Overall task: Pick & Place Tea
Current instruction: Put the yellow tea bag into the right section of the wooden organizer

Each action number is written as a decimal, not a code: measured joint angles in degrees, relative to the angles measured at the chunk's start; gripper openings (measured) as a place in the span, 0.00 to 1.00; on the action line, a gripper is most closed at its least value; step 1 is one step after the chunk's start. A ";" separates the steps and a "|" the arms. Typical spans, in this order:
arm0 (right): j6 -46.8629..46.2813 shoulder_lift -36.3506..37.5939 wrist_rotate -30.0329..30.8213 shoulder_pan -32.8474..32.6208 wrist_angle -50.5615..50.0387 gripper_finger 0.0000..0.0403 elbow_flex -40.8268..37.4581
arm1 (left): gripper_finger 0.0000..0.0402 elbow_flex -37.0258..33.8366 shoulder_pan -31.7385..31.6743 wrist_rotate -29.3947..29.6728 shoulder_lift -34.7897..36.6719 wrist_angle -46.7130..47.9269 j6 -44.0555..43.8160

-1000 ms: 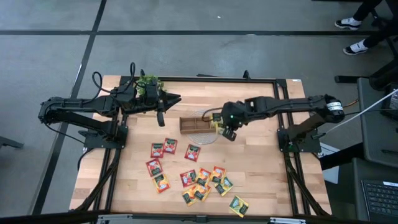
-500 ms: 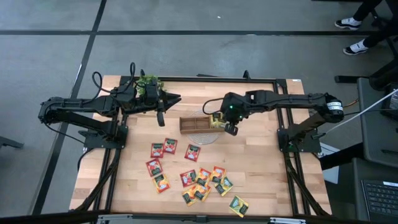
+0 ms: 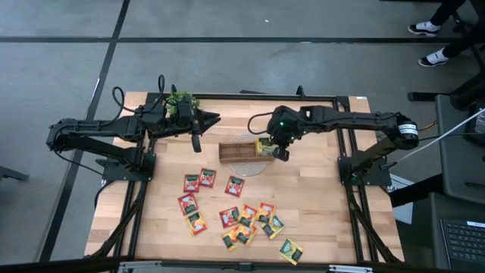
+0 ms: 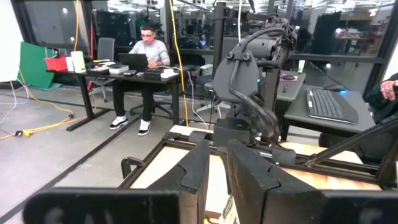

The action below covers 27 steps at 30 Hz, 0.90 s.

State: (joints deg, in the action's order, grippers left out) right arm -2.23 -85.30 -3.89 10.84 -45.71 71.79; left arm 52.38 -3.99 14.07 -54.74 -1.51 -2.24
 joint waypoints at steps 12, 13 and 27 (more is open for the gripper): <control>4.75 0.00 -2.25 2.07 1.40 0.00 0.00 | 0.14 0.00 0.00 0.00 0.01 0.01 0.00; 5.35 0.00 -2.30 2.23 1.40 0.00 0.00 | 0.14 0.00 0.00 0.01 0.00 0.01 0.00; 10.35 -2.10 -7.82 4.21 2.91 0.00 0.00 | 0.14 0.00 0.02 0.00 0.00 0.01 0.00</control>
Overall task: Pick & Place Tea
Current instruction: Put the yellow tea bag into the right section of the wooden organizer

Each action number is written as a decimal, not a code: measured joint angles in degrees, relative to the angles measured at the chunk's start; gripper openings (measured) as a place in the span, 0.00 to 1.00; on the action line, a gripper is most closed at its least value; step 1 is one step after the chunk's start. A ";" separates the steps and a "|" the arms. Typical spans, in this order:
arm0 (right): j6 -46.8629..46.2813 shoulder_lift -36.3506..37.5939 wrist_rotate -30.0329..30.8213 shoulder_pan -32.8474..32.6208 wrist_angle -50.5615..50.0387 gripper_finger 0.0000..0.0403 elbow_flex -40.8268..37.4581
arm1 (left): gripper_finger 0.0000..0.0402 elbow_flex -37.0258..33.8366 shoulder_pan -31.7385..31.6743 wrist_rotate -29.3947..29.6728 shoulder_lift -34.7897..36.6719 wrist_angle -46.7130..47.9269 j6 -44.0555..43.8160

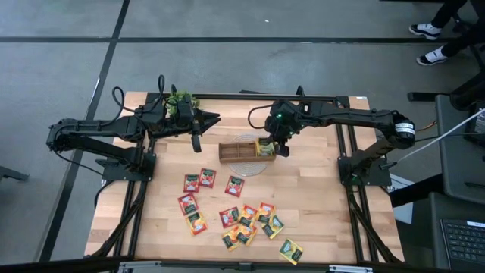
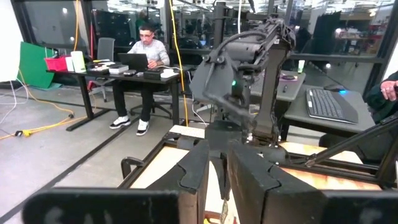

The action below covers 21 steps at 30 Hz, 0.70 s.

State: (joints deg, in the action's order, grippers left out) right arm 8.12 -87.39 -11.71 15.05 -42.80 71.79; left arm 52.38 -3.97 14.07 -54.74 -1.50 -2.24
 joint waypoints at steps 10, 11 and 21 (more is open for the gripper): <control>3.13 -3.56 -0.46 -0.04 0.36 0.00 0.00 | 0.13 0.00 0.00 -0.07 0.00 0.00 -0.02; 3.60 -3.72 -0.46 0.02 0.36 0.00 0.00 | 0.14 0.00 0.00 -0.05 0.00 0.00 -0.02; 5.72 -3.90 -0.97 2.59 0.60 0.00 0.00 | 0.13 0.00 0.00 -0.14 0.00 0.00 -0.02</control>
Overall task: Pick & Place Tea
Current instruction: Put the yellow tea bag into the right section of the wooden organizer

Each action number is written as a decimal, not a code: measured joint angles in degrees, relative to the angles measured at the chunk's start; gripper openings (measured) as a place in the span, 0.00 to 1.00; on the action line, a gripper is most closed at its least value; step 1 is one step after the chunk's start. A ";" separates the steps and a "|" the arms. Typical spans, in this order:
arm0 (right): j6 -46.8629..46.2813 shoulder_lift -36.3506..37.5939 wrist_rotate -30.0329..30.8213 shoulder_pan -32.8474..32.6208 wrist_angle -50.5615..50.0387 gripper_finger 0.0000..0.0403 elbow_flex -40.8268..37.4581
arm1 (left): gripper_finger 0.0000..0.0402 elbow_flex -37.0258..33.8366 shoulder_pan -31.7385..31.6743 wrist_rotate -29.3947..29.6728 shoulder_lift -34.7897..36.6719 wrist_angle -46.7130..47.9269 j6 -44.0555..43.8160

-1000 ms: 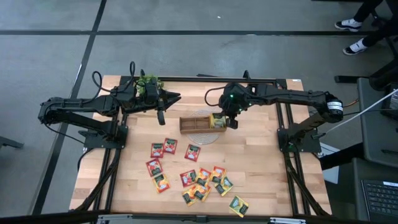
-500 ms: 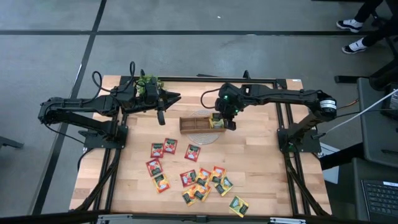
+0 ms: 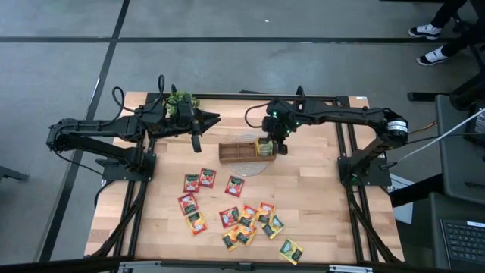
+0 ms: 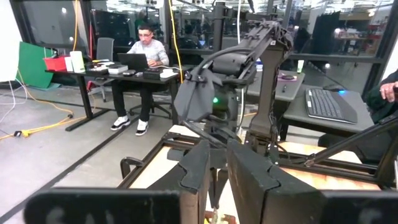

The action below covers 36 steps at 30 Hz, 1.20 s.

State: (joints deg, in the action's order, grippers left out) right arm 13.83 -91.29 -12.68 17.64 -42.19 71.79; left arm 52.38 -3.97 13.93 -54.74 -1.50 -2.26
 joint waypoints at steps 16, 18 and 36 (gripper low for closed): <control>1.87 -3.24 -1.61 0.44 1.42 0.00 0.00 | 0.14 0.00 0.00 0.06 0.00 0.02 0.00; 1.87 -3.39 -1.61 0.72 1.02 0.00 0.00 | 0.14 0.00 0.00 0.08 0.02 0.00 0.01; 1.50 -4.41 -1.41 1.32 1.18 0.15 -0.02 | 0.13 0.00 0.00 0.11 0.00 0.00 0.01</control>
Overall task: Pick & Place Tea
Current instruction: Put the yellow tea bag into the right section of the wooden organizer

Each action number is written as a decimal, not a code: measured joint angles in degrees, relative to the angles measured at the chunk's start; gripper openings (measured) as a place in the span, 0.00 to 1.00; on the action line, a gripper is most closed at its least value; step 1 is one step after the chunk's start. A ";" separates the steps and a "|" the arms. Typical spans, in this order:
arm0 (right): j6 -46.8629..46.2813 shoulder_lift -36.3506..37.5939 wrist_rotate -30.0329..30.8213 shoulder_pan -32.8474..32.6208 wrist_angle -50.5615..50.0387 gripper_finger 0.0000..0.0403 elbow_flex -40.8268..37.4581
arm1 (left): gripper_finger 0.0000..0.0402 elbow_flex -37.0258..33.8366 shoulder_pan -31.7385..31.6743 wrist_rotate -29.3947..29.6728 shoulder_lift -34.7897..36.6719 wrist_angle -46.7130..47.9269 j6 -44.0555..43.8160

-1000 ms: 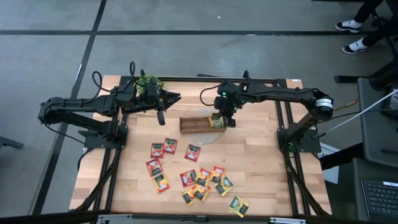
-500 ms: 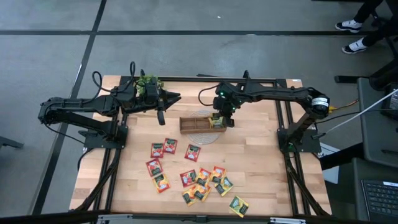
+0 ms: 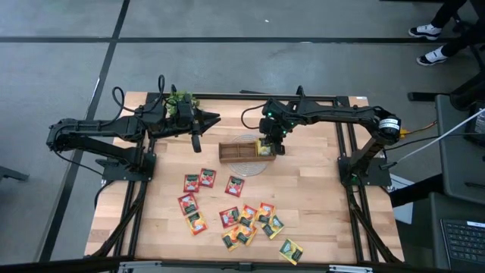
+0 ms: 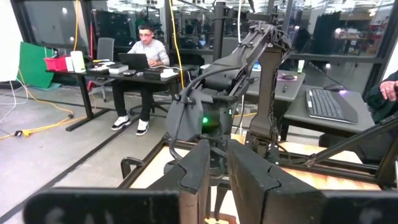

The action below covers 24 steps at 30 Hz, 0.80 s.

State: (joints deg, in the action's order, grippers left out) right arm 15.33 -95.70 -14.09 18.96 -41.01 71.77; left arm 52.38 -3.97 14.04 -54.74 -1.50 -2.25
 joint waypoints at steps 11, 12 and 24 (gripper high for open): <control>-5.10 0.12 0.28 -0.05 -0.27 0.23 0.00 | 0.14 0.00 0.00 0.00 0.02 0.00 -0.01; -6.13 0.28 -0.58 -0.07 -0.45 0.24 0.00 | 0.13 0.00 0.00 0.00 0.00 0.00 -0.01; -23.35 1.03 -5.12 -10.29 -1.49 0.45 0.00 | 0.14 0.00 0.00 0.01 0.00 0.00 -0.03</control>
State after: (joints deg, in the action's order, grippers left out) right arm -8.02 -94.67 -19.21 8.67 -42.50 71.77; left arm 52.38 -3.97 14.05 -54.74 -1.50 -2.28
